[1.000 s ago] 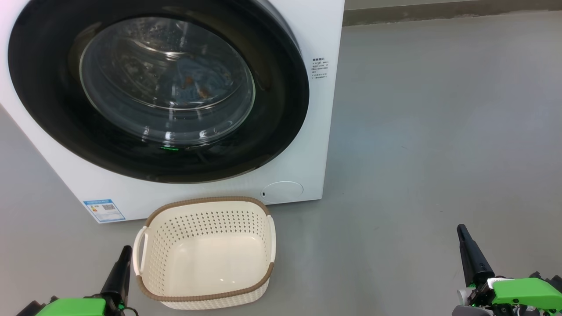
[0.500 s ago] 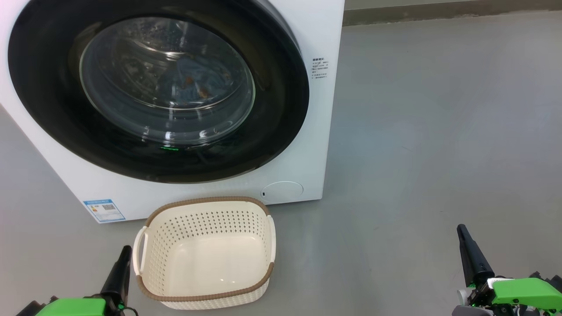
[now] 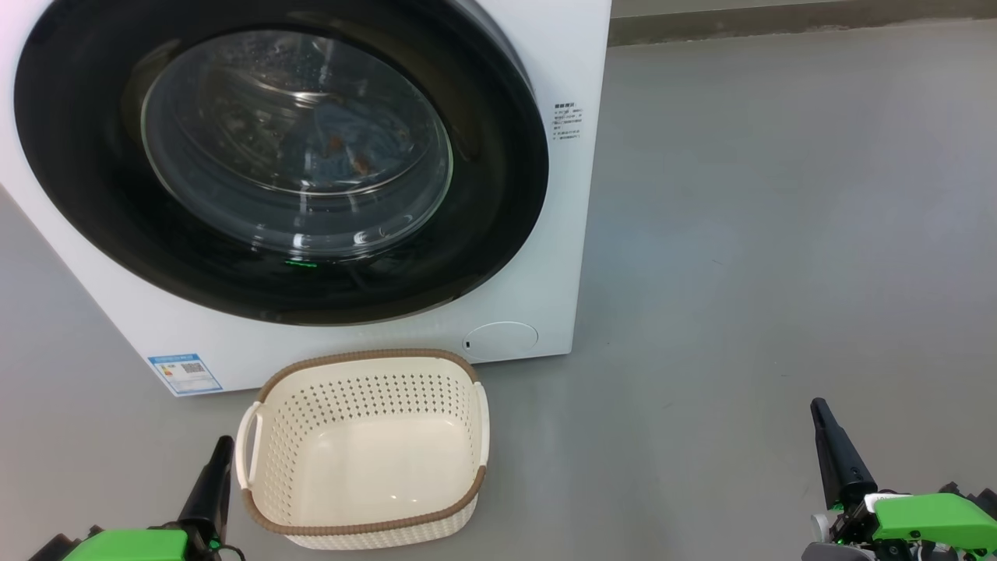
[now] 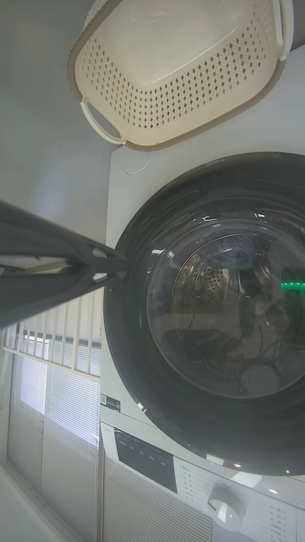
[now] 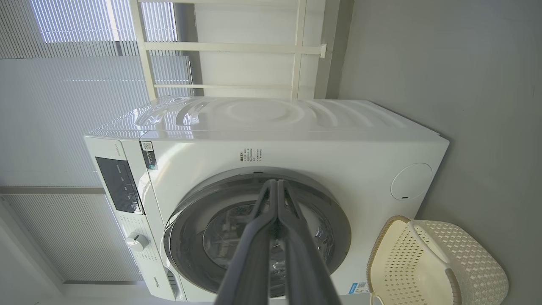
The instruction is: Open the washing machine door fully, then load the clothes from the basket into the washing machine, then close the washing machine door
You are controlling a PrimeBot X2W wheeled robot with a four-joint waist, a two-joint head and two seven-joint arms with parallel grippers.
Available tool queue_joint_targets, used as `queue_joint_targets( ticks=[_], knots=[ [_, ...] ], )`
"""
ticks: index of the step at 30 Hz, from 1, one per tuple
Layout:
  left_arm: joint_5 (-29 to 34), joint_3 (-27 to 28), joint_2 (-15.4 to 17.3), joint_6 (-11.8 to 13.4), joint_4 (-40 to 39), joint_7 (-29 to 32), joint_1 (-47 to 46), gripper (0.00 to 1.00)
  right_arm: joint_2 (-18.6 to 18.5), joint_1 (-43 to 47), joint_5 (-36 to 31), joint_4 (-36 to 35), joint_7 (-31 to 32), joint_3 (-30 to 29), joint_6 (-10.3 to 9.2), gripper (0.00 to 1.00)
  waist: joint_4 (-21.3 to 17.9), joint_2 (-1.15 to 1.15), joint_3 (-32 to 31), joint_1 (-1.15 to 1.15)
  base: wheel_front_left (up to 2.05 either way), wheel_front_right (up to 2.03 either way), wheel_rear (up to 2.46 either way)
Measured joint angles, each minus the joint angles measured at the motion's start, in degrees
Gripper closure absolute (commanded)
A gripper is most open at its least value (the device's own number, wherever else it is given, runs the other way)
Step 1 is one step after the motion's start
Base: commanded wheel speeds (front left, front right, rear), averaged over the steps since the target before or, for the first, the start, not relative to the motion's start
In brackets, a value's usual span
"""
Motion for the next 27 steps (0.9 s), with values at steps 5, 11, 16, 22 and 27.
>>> queue_joint_targets(
  ticks=[5, 11, 16, 22, 27],
  knots=[
    [0.00, 0.00, 0.00, 0.00, 0.00, 0.00, 0.00, 1.00, 0.00, 0.00, 0.00, 0.00, 0.00, 0.00, 0.00, 1.00, 0.00, 0.00, 0.00, 0.00, 0.00, 0.00, 0.00],
    [0.00, 0.00, -0.01, 0.00, 0.00, 0.00, 0.00, 1.00, 0.00, 0.00, 0.00, 0.00, 0.00, 0.00, 0.00, 1.00, 0.00, 0.00, 0.00, 0.00, 0.00, 0.00, 0.00],
    [0.00, 0.01, -0.01, 0.00, 0.00, 0.00, 0.00, 1.00, 0.00, 0.00, 0.00, 0.00, 0.00, 0.00, 0.00, 1.00, 0.00, 0.00, 0.00, 0.00, 0.00, 0.00, 0.00],
    [0.00, 0.01, -0.01, 0.00, 0.00, 0.00, 0.00, 1.00, 0.00, 0.00, 0.00, 0.00, 0.00, 0.00, 0.00, 1.00, 0.00, 0.00, 0.00, 0.00, 0.00, 0.00, 0.00],
    [0.00, 0.02, -0.01, 0.00, 0.00, 0.00, 0.00, 1.00, 0.00, 0.00, 0.00, 0.00, 0.00, 0.00, 0.00, 1.00, 0.00, 0.00, 0.00, 0.00, 0.00, 0.00, 0.00]
  ],
)
